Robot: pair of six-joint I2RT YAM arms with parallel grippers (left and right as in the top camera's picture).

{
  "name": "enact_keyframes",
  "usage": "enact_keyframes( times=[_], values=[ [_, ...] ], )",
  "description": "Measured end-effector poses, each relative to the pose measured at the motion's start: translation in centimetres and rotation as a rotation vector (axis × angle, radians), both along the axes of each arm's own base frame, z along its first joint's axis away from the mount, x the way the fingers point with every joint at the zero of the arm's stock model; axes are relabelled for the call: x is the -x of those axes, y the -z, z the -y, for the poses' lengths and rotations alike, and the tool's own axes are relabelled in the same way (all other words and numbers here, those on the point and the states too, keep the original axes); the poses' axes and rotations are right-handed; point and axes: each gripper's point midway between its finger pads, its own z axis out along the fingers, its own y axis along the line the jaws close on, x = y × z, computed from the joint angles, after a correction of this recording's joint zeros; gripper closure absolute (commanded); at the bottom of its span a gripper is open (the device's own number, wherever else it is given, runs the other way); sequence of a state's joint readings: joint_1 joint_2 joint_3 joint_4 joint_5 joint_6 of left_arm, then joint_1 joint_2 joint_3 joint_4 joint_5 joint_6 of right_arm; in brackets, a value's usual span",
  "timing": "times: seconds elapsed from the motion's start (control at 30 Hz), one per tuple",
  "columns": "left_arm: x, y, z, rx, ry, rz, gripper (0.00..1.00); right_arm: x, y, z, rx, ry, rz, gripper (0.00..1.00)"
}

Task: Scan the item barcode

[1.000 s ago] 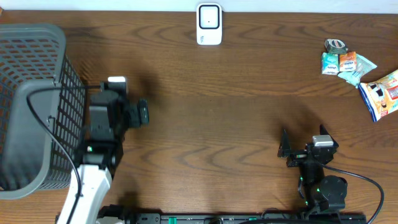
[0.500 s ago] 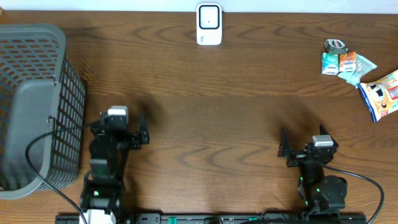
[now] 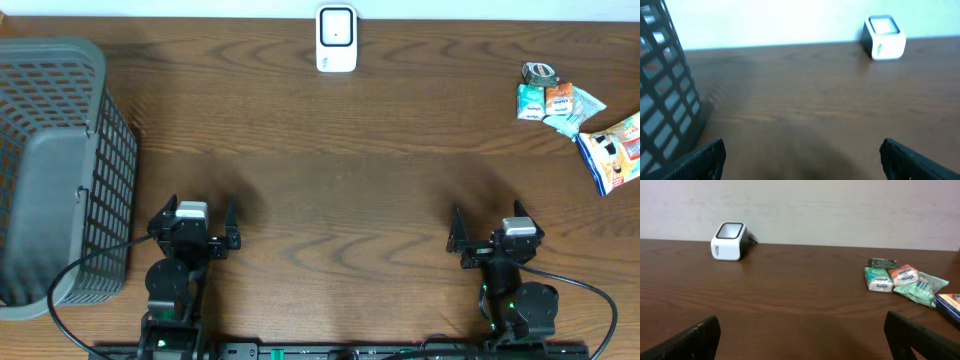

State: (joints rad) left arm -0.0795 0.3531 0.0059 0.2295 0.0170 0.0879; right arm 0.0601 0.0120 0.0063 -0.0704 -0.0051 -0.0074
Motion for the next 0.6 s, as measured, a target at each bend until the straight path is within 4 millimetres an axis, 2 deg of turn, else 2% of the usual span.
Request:
enact_keyframes(
  times=[0.37, 0.6],
  values=[
    [1.4, 1.7, -0.7, -0.018, -0.016, -0.069, 0.03, 0.0, 0.0, 0.0, 0.000, 0.000, 0.000, 0.01],
    [1.7, -1.5, -1.5, -0.007, -0.038, 0.061, 0.02, 0.0, 0.0, 0.0, 0.000, 0.000, 0.000, 0.01]
  ],
)
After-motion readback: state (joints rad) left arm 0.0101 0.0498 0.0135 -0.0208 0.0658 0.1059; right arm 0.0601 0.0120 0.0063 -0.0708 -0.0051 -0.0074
